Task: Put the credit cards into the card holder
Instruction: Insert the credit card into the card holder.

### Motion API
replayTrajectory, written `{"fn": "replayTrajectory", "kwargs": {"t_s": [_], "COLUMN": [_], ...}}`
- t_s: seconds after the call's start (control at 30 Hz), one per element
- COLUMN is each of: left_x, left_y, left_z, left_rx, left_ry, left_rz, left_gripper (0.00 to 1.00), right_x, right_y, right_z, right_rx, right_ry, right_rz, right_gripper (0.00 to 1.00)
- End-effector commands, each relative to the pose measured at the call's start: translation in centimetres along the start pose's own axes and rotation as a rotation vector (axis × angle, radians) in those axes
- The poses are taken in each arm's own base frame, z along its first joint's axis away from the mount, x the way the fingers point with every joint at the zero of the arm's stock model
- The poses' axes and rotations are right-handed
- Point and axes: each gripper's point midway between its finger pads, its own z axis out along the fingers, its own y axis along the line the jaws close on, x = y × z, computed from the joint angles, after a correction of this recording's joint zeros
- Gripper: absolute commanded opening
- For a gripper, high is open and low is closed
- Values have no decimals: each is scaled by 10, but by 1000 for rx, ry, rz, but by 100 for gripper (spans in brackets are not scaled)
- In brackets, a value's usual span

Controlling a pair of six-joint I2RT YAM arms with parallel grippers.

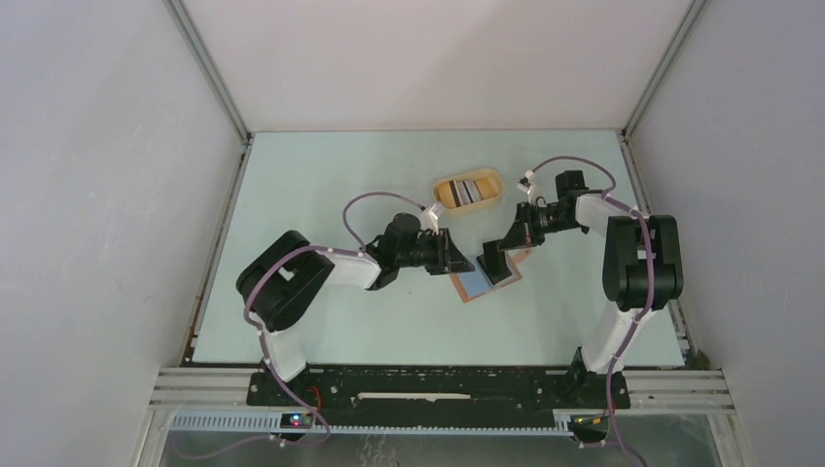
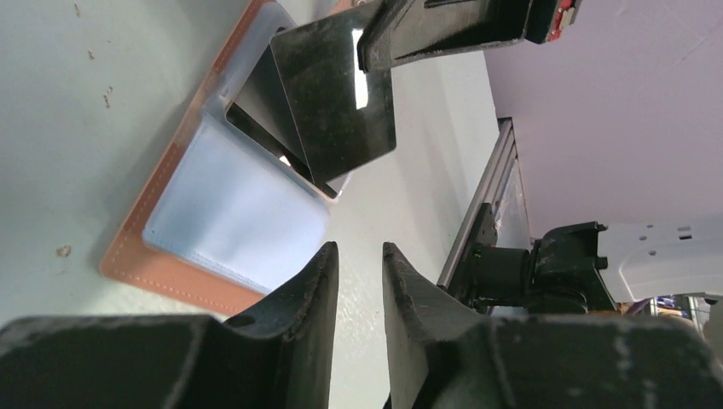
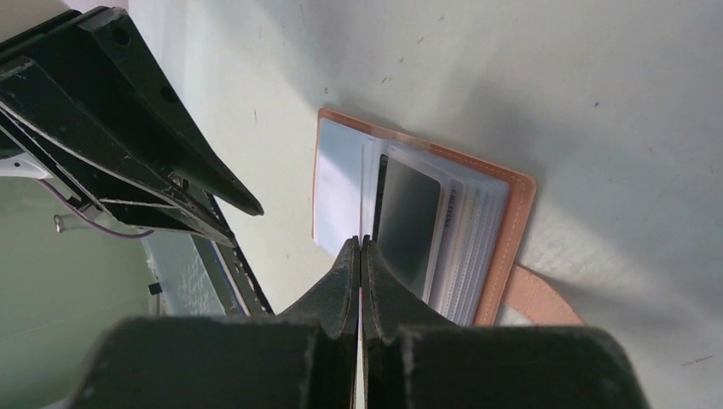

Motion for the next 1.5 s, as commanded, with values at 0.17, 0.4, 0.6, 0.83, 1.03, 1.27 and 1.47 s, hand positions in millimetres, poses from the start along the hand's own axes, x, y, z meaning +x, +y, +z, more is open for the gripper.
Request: {"fn": "replayTrajectory", "kwargs": {"t_s": [0.17,0.4,0.6,0.83,1.03,1.27,1.47], "left_x": [11,32,39,44,44,45,46], "left_y": [16,44,57,62,62,62,63], "left_z": [24,20,15,13,12,12,12], "left_rx": [-19,-108,-169,-192,-192,-189,-190], "left_ry": [60,102,116,129,128,133,138], "left_rz": [-58,-109,-122,-133,-132,-135,-140], "left_gripper": [28,27,26,25,24,24,24], "right_x": [-10,-9,-6,-1,3,10,14], "right_y": [-6,-5,-2,-6,-8,-7,-7], "right_z": [2,10,13,16,20,25,22], "right_rx": [18,17,-7,8,30,33,53], "right_ry": [1,26,42,59,86,123,138], "right_rz": [-11,-26,-19,-8,-16,-30,-40], "right_gripper": [0,0,0,0,0,0,0]}}
